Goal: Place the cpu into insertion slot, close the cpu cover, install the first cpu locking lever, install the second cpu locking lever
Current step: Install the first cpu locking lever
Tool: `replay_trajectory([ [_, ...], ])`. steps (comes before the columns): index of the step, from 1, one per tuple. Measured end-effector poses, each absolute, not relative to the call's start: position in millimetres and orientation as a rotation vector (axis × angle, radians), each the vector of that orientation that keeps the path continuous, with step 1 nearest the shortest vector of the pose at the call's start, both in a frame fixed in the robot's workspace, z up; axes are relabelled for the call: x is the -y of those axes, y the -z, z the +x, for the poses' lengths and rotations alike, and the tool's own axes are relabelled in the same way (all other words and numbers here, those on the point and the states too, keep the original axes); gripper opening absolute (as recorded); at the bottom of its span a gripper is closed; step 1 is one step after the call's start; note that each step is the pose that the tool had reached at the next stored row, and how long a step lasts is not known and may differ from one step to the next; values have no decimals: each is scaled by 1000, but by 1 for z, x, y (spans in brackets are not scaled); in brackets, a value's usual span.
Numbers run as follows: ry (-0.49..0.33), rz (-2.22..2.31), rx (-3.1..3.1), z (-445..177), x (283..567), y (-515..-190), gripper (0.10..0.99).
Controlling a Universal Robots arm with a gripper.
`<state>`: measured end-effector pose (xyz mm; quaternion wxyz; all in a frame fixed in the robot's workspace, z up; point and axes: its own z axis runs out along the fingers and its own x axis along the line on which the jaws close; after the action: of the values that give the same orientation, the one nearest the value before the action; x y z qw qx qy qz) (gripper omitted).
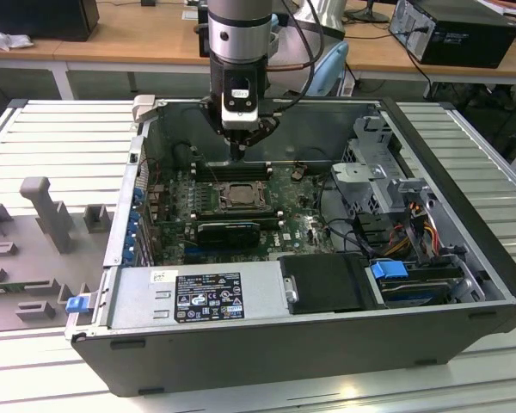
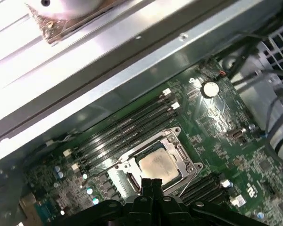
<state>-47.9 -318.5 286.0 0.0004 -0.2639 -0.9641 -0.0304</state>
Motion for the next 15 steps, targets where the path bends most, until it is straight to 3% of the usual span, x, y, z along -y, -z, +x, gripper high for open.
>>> replay_trajectory([
  [15, 95, -516, 3090, -48, 319, -286, 106],
])
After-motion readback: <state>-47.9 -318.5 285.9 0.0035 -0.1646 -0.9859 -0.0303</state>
